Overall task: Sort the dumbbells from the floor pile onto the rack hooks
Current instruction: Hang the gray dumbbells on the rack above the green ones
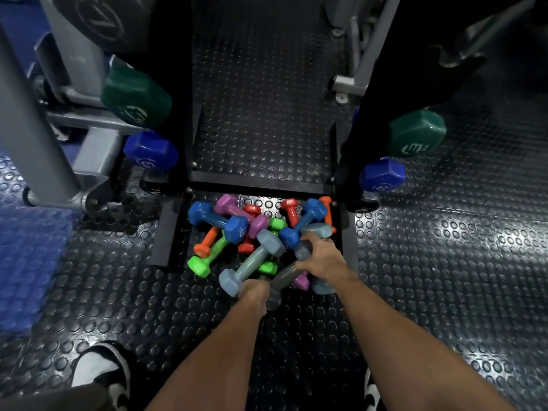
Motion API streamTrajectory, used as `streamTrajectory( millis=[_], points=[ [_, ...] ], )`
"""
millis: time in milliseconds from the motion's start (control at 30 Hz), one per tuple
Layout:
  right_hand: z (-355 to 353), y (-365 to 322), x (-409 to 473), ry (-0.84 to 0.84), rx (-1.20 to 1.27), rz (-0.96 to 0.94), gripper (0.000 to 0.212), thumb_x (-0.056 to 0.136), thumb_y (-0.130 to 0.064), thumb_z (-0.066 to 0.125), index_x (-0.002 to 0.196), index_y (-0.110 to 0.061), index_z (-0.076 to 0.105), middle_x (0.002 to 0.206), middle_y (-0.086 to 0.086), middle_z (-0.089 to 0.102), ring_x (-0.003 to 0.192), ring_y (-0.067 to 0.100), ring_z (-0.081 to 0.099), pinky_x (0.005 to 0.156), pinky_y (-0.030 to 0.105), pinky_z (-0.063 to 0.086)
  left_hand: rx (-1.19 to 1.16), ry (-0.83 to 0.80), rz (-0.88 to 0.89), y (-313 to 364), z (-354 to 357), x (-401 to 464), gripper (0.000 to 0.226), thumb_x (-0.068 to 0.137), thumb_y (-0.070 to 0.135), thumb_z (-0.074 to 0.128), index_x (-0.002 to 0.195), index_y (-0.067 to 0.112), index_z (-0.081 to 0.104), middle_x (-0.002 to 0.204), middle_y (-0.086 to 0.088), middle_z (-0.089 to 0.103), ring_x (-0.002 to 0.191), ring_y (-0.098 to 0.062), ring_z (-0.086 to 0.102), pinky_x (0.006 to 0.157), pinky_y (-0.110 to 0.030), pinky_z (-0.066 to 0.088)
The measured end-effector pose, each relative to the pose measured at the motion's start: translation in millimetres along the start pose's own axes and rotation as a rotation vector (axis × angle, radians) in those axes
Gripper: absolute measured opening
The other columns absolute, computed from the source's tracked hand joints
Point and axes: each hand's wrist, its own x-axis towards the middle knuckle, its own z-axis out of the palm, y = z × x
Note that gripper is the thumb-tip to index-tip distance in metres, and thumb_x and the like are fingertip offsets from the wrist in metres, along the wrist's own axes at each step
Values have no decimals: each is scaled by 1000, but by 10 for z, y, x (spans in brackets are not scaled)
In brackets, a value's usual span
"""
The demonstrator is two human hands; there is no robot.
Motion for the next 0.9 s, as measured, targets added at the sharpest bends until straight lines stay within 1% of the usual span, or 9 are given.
streamTrajectory(
  millis=[100,267,367,433,500,600,700,800,900],
  points=[
    [-88,15,-42,3,84,-4,73,69,-28,85,134,-34,54,110,-2,66,100,17,65,92,34,56,-18,-3,6,94,-37,-207,19,101,19,51,114,5,57,92,-12,64,85,-28,61,81,-40,49],
    [-353,-68,-276,12,145,-40,60,69,-31,83,121,-42,55,103,-8,68,94,15,66,83,31,55,-136,-69,-5,186,-134,-572,15,101,24,60,109,13,53,102,-7,56,94,-24,53,86,-41,47],
    [-566,-105,-453,20,165,-41,65,61,-37,87,115,-41,51,98,-5,69,84,15,69,70,28,56,-156,-57,58,206,-207,-767,27,95,28,70,108,9,56,95,-7,63,91,-27,61,84,-38,49],
    [-736,-129,-590,3,152,-52,74,57,-48,88,119,-38,51,101,-6,67,85,8,64,64,21,48,-175,-52,111,284,-256,-925,40,89,34,76,114,8,59,104,-11,70,99,-31,65,91,-44,52],
    [-899,-124,-738,1,155,-52,78,54,-58,87,120,-33,56,104,-8,67,88,3,61,64,19,44,-166,-123,164,381,-275,-1078,38,91,38,72,117,13,62,111,-12,71,103,-32,67,86,-45,53],
    [-1182,-74,-963,16,176,-18,69,62,-58,91,116,-27,62,104,-9,68,89,4,63,65,22,52,-202,-204,275,571,-223,-1352,22,97,30,67,113,16,60,110,-10,72,98,-27,68,91,-53,54],
    [-1534,-54,-1238,35,321,-13,54,69,-47,93,110,-27,64,95,-3,71,73,8,69,56,26,56,-172,-181,404,795,-112,-1630,31,93,30,72,119,18,59,113,-7,69,100,-25,65,93,-53,53],
    [-1890,-37,-1516,103,422,-32,45,73,-40,93,104,-34,60,98,-1,70,74,12,71,48,23,52,-154,-187,481,1018,7,-1945,38,87,32,79,111,9,60,96,-9,69,86,-24,67,76,-45,61],
    [-2228,1,-1686,267,530,-38,68,68,-39,96,122,-23,58,111,1,67,88,16,73,51,22,54,-83,-284,539,1236,147,-2238,26,86,28,78,94,5,67,69,-4,71,67,-22,68,66,-38,57]
  ],
)
